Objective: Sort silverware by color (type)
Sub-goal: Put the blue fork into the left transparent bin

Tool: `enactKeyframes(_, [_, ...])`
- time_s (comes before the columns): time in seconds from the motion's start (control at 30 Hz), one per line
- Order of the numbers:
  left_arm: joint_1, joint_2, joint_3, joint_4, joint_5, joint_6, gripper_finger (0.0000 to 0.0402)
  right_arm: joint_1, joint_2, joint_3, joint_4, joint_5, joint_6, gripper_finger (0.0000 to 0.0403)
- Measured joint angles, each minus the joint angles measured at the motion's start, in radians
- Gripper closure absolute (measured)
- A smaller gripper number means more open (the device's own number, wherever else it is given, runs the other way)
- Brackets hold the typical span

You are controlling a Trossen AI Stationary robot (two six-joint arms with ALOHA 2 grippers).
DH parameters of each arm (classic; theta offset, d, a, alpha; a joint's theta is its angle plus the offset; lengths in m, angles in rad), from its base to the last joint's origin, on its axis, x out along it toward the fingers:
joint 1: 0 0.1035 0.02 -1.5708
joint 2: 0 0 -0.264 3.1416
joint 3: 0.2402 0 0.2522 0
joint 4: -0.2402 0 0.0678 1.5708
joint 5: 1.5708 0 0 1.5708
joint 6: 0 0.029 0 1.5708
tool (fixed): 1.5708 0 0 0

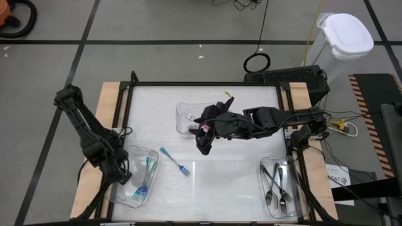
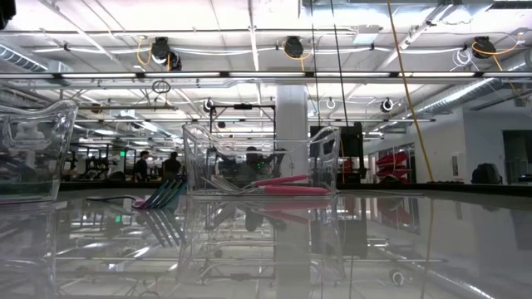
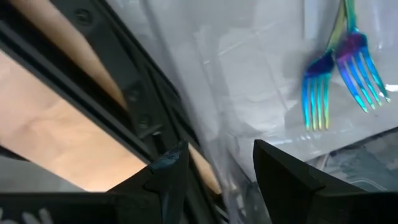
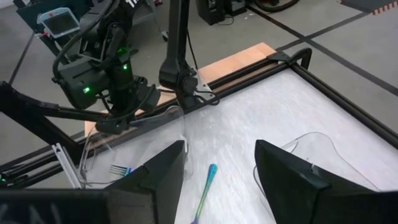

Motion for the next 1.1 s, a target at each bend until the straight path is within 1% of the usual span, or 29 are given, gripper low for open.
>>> enactKeyframes(0.27, [-0.001,0.049,0.000,0.095,-0.010,-0.001,0.0222,0.015,0.020,-0.001,-0.045,-0.003,0.026,0.0213])
enactKeyframes(0.43, [0.000,0.065,0.000,0.105,-0.018,-0.027,0.0222,0.032,0.033,-0.001,-0.059,-0.004,0.030,0.0213])
enactKeyframes(0.73, [0.002,0.067,0.000,0.218,-0.026,-0.099,0.0222,0.040,0.037,-0.001,-0.063,-0.003,0.038,0.0213])
enactKeyframes(0.93, [0.002,0.067,0.000,0.293,-0.050,-0.134,0.0222,0.041,0.047,0.000,-0.091,-0.003,0.050,0.0213])
enactKeyframes(1.07, [0.003,0.067,0.002,0.311,-0.056,-0.155,0.0222,0.052,0.062,-0.001,-0.125,-0.008,0.061,0.0213])
enactKeyframes(1.1, [0.003,0.067,0.008,0.306,-0.061,-0.153,0.0222,0.054,0.072,0.000,-0.124,-0.025,0.060,0.0213])
